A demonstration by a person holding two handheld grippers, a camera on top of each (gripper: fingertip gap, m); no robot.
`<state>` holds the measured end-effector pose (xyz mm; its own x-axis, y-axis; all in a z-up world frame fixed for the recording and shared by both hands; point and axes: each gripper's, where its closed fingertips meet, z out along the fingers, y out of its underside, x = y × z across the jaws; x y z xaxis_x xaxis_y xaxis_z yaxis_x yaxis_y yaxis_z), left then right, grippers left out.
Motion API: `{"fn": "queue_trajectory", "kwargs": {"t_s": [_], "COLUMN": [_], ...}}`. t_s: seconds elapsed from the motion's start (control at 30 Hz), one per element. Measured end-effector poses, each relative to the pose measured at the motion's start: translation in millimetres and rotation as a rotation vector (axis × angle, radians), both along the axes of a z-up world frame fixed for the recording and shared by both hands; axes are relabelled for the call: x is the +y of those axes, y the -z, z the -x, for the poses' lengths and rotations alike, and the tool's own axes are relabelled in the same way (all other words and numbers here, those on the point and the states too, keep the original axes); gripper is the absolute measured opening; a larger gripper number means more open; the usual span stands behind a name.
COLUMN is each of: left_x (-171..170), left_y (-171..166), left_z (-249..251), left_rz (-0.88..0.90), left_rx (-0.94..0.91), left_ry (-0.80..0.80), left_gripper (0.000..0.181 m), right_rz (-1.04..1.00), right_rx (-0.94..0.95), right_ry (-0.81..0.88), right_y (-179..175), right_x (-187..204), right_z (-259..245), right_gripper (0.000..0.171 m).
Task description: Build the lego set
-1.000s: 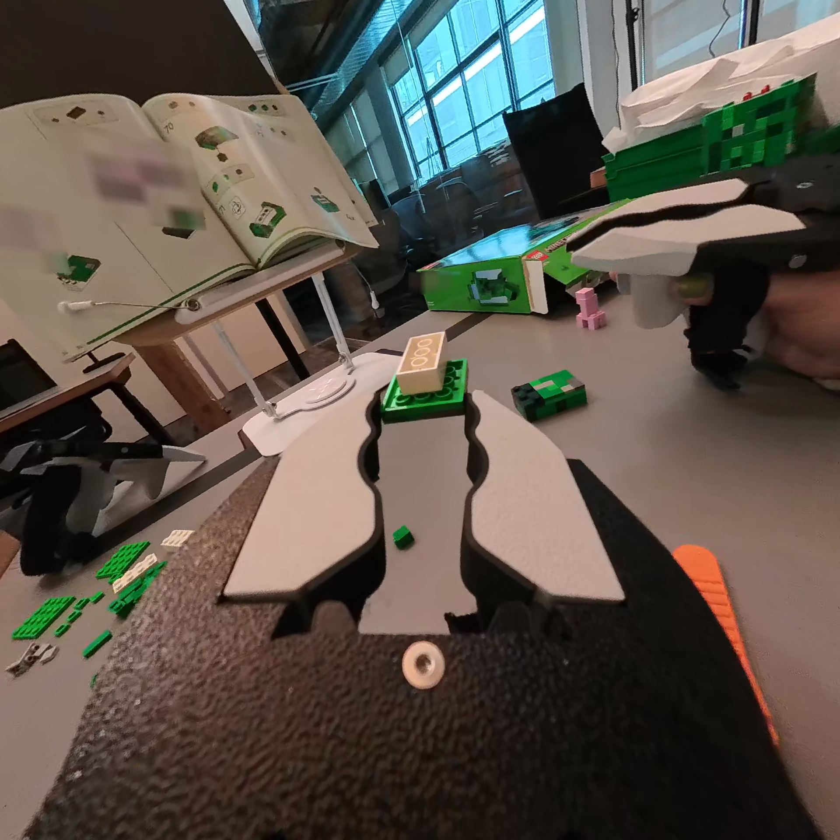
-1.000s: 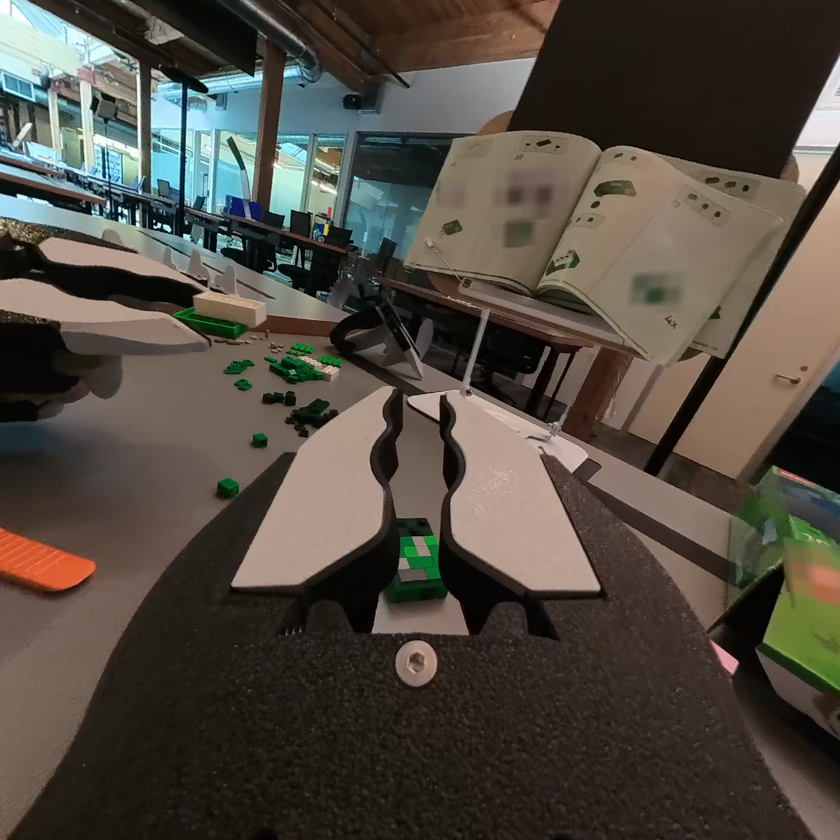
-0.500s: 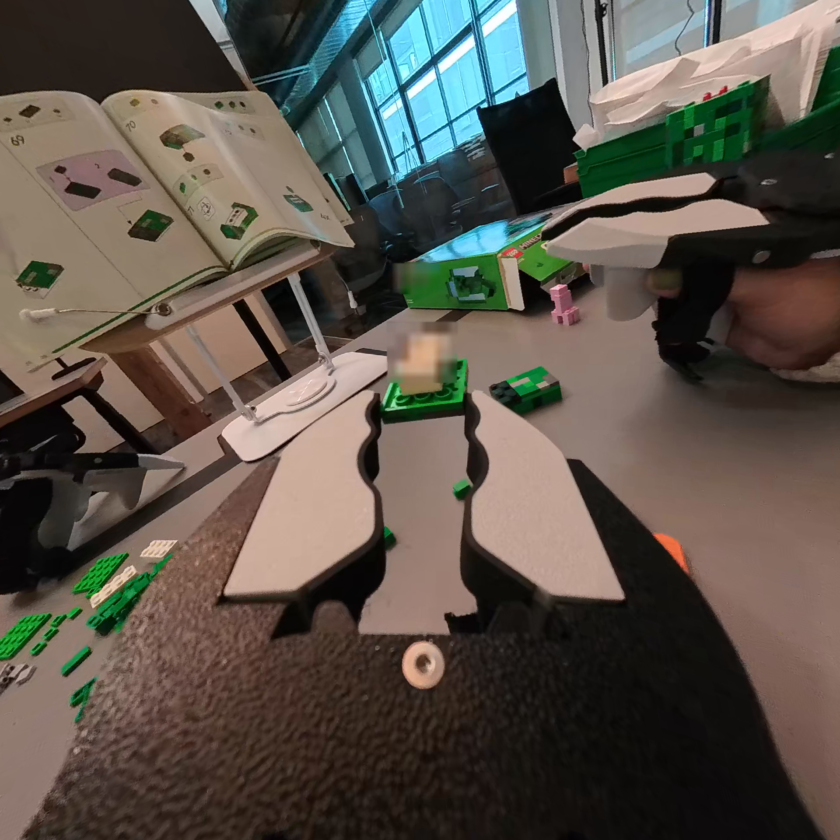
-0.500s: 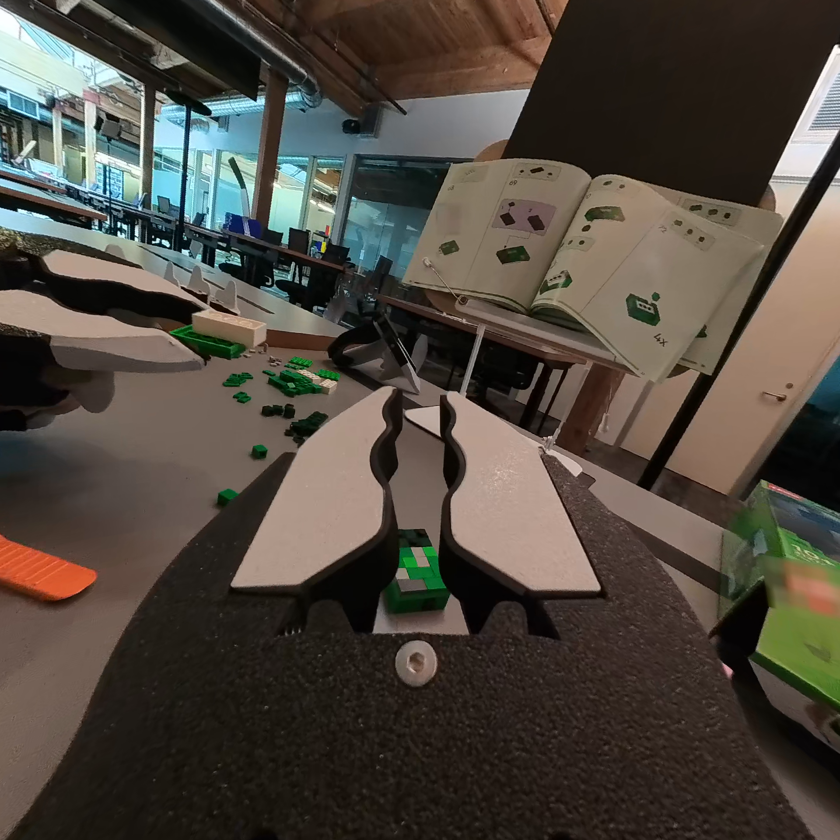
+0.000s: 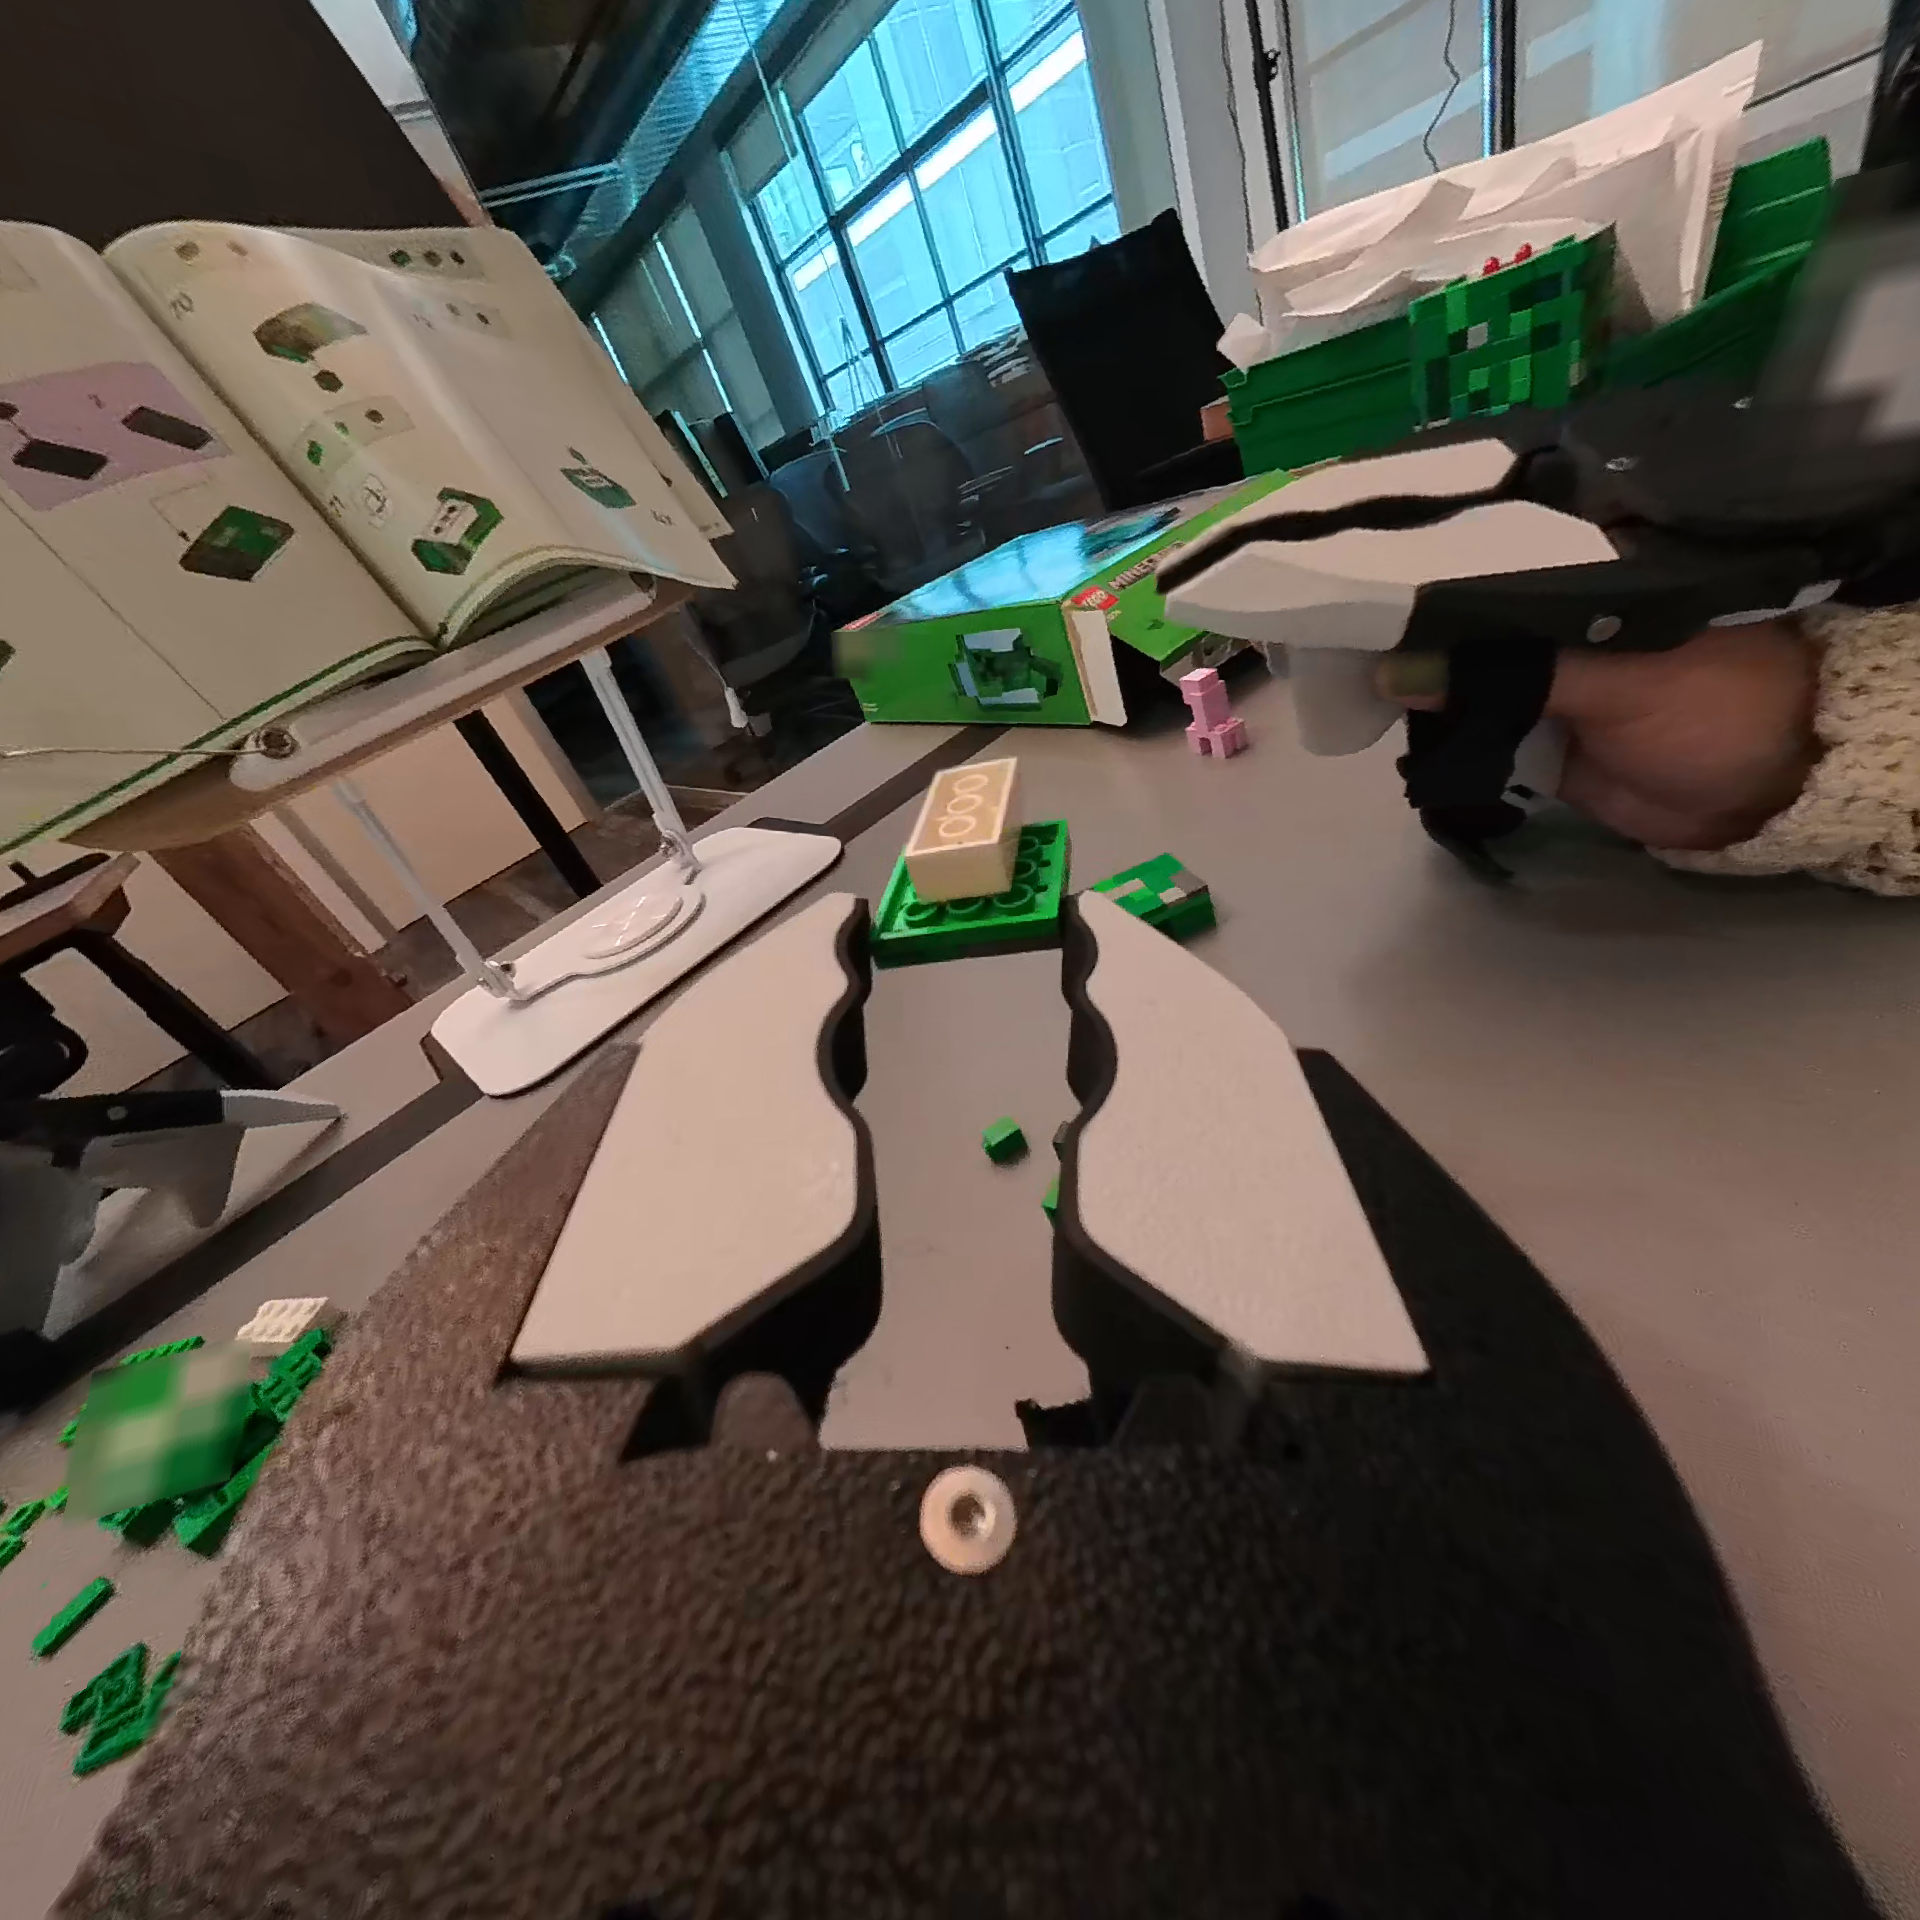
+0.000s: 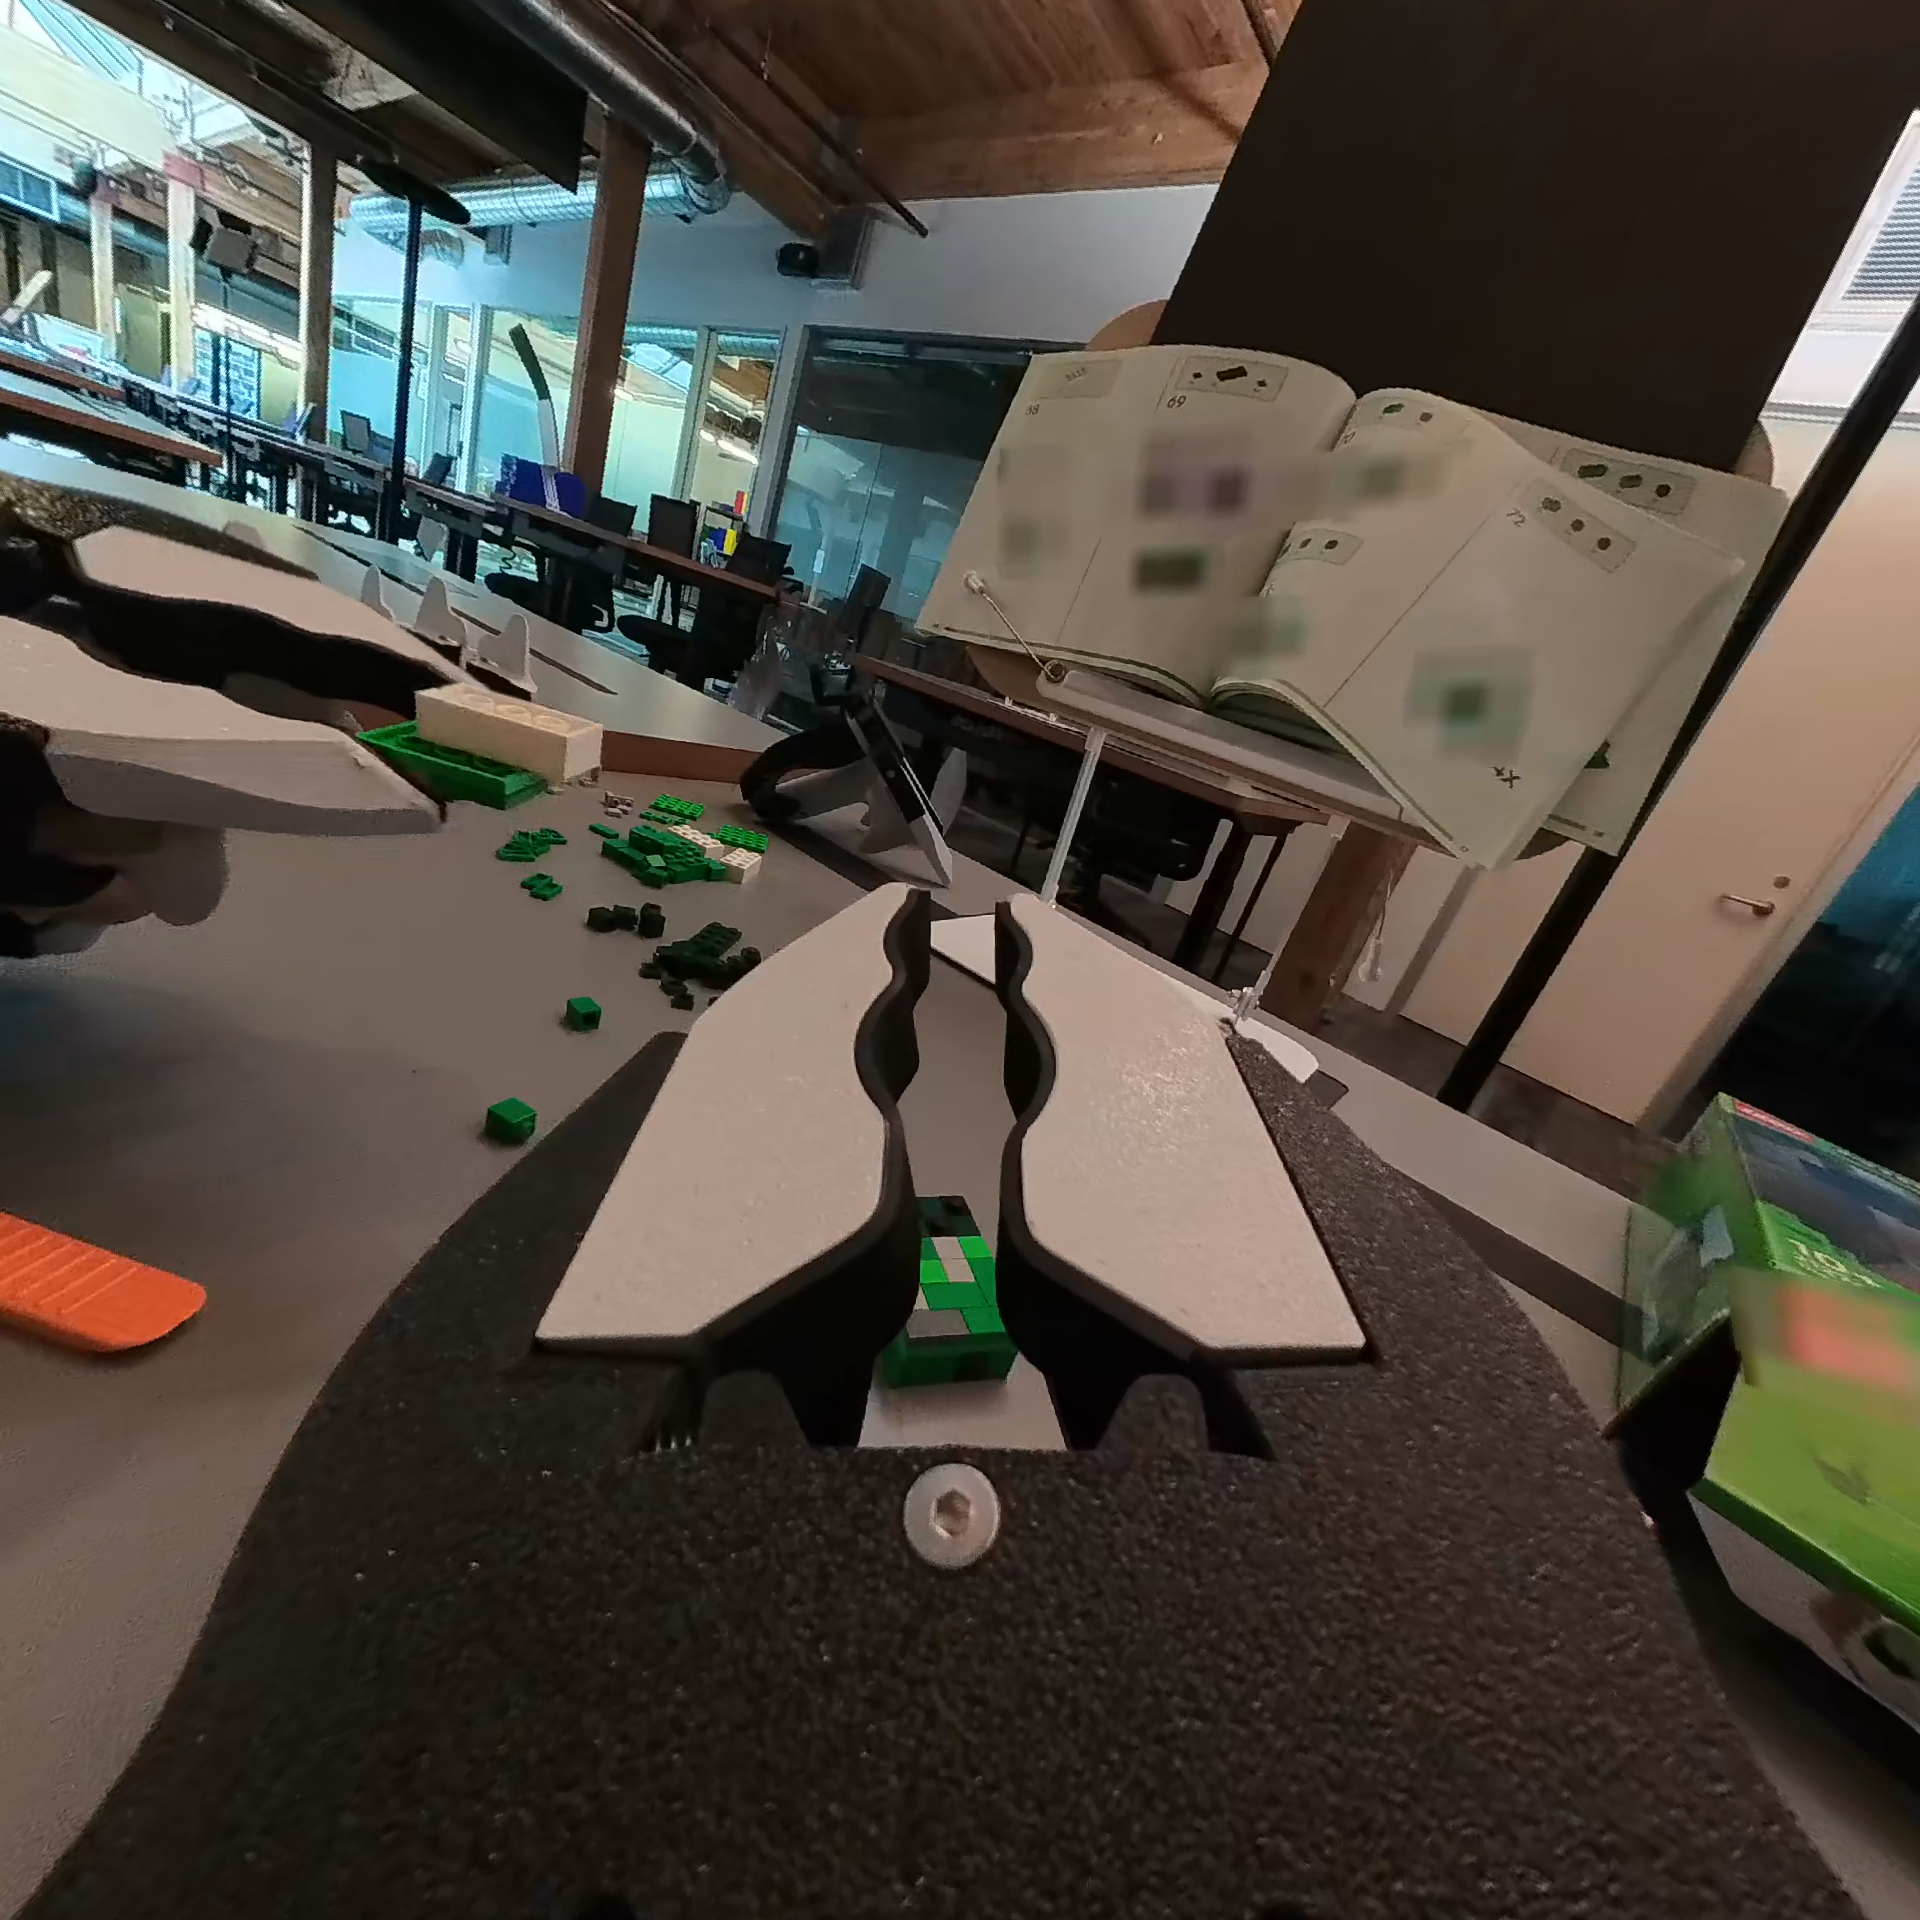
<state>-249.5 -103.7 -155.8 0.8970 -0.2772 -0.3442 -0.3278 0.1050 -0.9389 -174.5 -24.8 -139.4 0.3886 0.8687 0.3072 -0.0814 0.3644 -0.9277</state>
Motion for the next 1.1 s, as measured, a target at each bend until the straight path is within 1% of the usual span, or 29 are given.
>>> {"fn": "queue_trajectory", "kwargs": {"t_s": [0.1,0.33,0.47,0.6,0.8,0.9,1.0,1.1], "left_x": [1,-1,-3,-4,2,0,-2,-1], "left_y": [2,1,3,4,13,8,3,5], "left_z": [5,37,48,48,36,42,57,70], "left_rz": [0.01,-0.001,0.0,0.003,0.048,0.027,-0.004,0.008], "left_rx": [0.022,-0.015,-0.005,-0.006,-0.051,-0.052,-0.035,-0.116], "left_ry": [0.005,-0.09,-0.143,-0.138,-0.065,-0.088,-0.145,-0.168], "left_gripper": [0.035,0.035,0.035,0.035,0.035,0.035,0.035,0.035], "right_rz": [0.0,-0.01,-0.013,-0.01,-0.013,-0.007,-0.008,-0.016], "right_rx": [0.001,-0.024,-0.034,-0.044,-0.044,-0.04,-0.044,-0.054], "right_ry": [0.002,0.001,-0.002,-0.016,-0.009,-0.008,-0.009,-0.011], "right_y": [0,3,4,5,5,5,6,6], "right_x": [0,0,0,-1,-1,0,0,-1], "right_z": [0,3,4,6,6,5,6,7], "right_gripper": [0.011,0.01,0.01,0.007,0.006,0.006,0.005,0.005]}}
